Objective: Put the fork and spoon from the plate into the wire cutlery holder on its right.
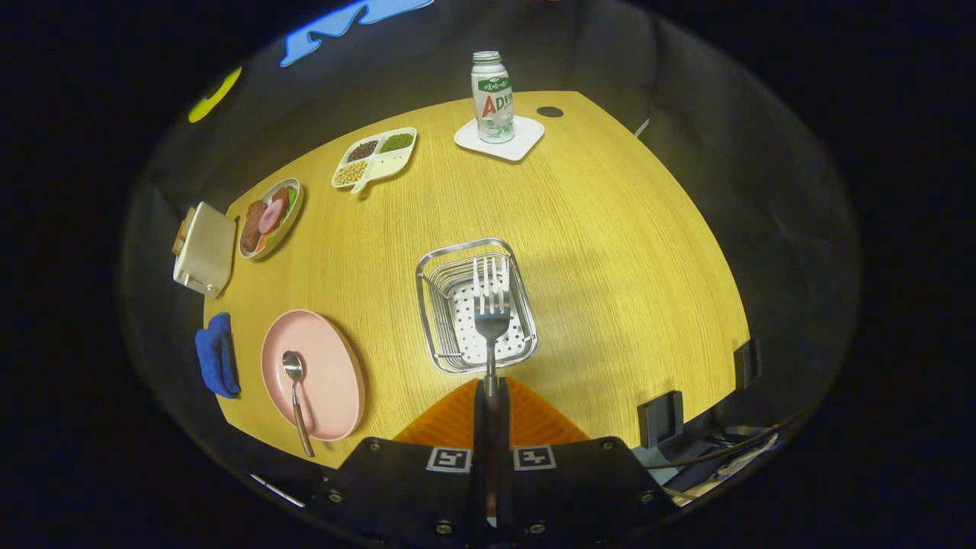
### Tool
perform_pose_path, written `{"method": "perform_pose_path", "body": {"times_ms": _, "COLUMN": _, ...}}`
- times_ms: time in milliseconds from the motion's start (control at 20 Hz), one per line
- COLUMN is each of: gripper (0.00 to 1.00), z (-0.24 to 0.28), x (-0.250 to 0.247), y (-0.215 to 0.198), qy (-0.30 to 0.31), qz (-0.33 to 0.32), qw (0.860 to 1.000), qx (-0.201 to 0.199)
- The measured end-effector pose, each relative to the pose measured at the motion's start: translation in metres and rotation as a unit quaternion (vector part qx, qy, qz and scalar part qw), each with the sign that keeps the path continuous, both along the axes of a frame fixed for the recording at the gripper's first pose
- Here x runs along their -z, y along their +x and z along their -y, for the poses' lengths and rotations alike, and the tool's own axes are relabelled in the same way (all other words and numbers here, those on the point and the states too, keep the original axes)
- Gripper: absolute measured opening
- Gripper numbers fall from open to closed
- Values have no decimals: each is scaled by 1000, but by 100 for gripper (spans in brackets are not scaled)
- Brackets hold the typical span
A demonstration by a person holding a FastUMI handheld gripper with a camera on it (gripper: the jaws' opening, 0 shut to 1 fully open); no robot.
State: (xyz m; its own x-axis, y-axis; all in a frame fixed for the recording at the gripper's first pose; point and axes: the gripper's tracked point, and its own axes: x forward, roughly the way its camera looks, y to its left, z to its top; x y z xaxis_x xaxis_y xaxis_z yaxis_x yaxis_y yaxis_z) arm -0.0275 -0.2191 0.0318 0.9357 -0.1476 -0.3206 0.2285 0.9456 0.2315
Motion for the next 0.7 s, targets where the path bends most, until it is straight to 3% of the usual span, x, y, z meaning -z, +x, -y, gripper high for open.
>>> {"method": "perform_pose_path", "body": {"times_ms": 450, "gripper": 12, "z": 3, "x": -29, "y": -5, "qy": -3, "qz": 19, "qw": 1000, "qx": 5}}
{"method": "perform_pose_path", "body": {"times_ms": 500, "gripper": 17, "z": 1, "x": -32, "y": -7, "qy": -2, "qz": 25, "qw": 1000, "qx": 2}}
{"method": "perform_pose_path", "body": {"times_ms": 550, "gripper": 39, "z": 2, "x": -33, "y": -10, "qy": -3, "qz": 28, "qw": 1000, "qx": 4}}
{"method": "perform_pose_path", "body": {"times_ms": 700, "gripper": 46, "z": 5, "x": -37, "y": -18, "qy": -3, "qz": 40, "qw": 999, "qx": 12}}
